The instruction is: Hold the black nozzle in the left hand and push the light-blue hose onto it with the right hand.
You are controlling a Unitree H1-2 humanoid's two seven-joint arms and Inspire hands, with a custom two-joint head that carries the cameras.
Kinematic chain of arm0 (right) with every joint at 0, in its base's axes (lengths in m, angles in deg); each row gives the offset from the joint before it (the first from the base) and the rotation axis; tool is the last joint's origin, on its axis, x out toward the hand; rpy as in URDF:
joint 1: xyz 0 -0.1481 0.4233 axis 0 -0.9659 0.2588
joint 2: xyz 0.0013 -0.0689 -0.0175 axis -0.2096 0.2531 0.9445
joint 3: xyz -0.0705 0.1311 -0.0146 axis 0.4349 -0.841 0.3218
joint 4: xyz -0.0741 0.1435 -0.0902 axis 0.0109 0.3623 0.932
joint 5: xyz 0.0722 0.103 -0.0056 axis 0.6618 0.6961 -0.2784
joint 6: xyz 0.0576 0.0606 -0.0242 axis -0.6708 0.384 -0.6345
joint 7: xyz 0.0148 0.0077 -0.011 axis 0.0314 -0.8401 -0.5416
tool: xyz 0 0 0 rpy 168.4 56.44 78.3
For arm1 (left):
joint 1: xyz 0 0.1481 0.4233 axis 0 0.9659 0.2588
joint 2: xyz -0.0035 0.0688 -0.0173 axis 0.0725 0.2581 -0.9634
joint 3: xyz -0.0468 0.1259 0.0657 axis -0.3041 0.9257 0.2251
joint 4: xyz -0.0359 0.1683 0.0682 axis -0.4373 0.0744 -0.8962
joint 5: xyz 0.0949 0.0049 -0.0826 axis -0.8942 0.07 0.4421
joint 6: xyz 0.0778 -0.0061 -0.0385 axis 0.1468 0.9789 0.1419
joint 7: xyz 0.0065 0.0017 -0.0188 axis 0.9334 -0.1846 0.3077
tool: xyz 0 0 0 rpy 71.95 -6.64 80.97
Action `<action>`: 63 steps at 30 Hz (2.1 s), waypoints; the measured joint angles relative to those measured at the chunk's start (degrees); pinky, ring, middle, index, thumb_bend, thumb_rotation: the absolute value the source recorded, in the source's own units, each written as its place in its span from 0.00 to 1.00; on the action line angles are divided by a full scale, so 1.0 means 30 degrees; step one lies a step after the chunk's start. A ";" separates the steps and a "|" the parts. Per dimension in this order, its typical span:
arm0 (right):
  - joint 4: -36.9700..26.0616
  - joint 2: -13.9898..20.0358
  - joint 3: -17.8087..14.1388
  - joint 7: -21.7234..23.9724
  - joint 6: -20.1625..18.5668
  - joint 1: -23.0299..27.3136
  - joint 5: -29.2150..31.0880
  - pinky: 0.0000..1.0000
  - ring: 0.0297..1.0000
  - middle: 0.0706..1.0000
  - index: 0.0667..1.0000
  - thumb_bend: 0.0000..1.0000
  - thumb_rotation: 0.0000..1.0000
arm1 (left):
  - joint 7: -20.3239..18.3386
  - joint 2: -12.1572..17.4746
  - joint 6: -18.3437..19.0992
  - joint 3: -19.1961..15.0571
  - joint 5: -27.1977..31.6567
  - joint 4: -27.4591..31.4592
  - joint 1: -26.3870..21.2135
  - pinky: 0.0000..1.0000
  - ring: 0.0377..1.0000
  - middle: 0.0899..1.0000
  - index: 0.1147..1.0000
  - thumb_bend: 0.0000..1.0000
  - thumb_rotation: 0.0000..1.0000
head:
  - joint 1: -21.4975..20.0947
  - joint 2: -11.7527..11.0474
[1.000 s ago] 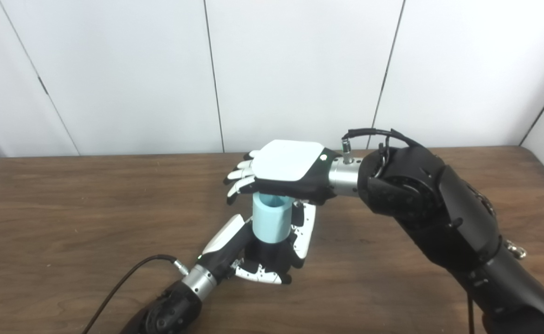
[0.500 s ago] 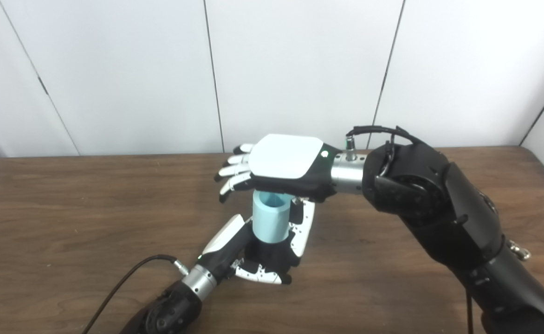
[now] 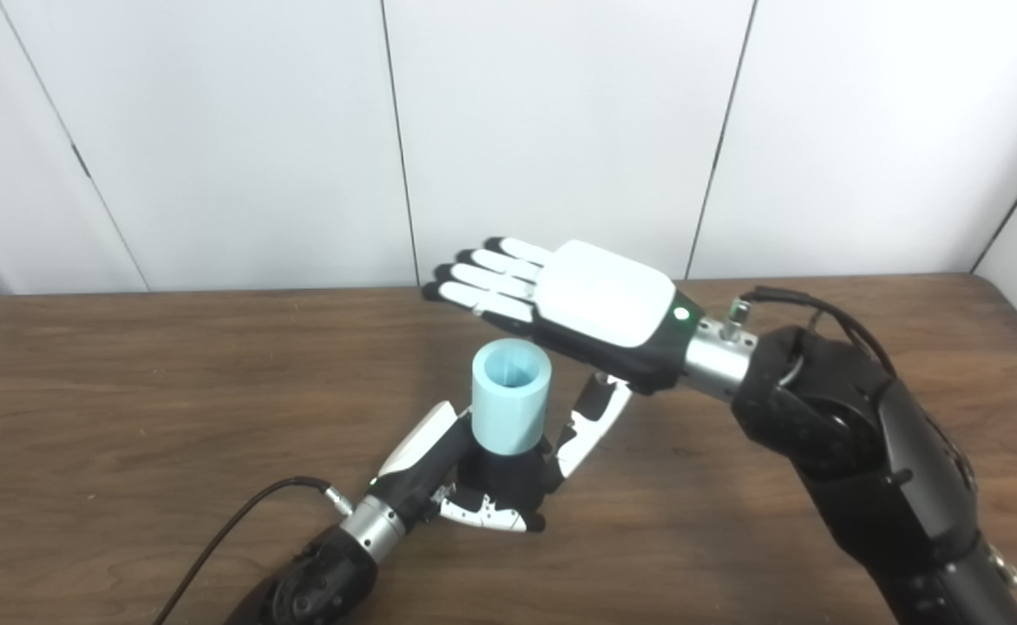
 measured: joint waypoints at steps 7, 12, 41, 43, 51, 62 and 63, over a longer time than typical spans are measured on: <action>0.0073 -0.0350 -0.0193 -0.0959 0.0141 -0.1253 -0.0222 1.00 1.00 1.00 1.00 0.85 0.54 | 0.0001 0.0005 -0.0015 0.0009 -0.0001 -0.0012 -0.0003 1.00 0.94 0.82 0.42 0.52 0.07 | 0.0029 0.0088; 0.0656 -0.0295 -0.0439 -0.1870 0.0692 -0.1419 -0.0478 1.00 1.00 1.00 1.00 0.85 0.53 | -0.0027 0.0029 -0.0017 0.0021 0.0068 -0.0023 -0.0011 1.00 0.94 0.82 0.42 0.52 0.07 | -0.0058 0.0088; 0.0538 0.0485 0.1098 -0.2035 0.1540 -0.1760 -0.2094 1.00 1.00 1.00 1.00 0.86 0.48 | -0.0455 0.0023 0.0280 0.0145 0.0217 0.0455 0.0216 1.00 0.94 0.82 0.42 0.52 0.07 | 0.0117 0.0586; 0.0537 0.0531 0.1112 -0.1898 0.1539 -0.1756 -0.2003 1.00 1.00 1.00 1.00 0.86 0.48 | -0.0455 0.0018 0.0301 0.0145 0.0217 0.0472 0.0231 1.00 0.94 0.82 0.42 0.52 0.07 | 0.0088 0.0586; 0.0535 0.0724 0.1153 -0.1650 0.1526 -0.1754 -0.1436 1.00 1.00 1.00 1.00 0.85 0.50 | -0.0542 0.0013 0.0303 0.0147 0.0256 0.0472 0.0233 1.00 0.94 0.81 0.42 0.52 0.07 | 0.0088 0.0615; 0.0427 0.2735 0.2847 -0.2003 0.1488 -0.1308 0.0117 0.98 1.00 1.00 1.00 0.80 0.52 | -0.0713 -0.0029 0.0291 0.0207 0.0270 0.0483 0.0272 1.00 0.94 0.81 0.42 0.52 0.07 | 0.0088 0.0674; 0.0427 0.2882 0.3000 -0.2002 0.1488 -0.1169 0.0193 0.98 1.00 1.00 1.00 0.80 0.52 | -0.0722 -0.0031 0.0291 0.0213 0.0270 0.0483 0.0271 1.00 0.94 0.81 0.42 0.52 0.07 | 0.0088 0.0674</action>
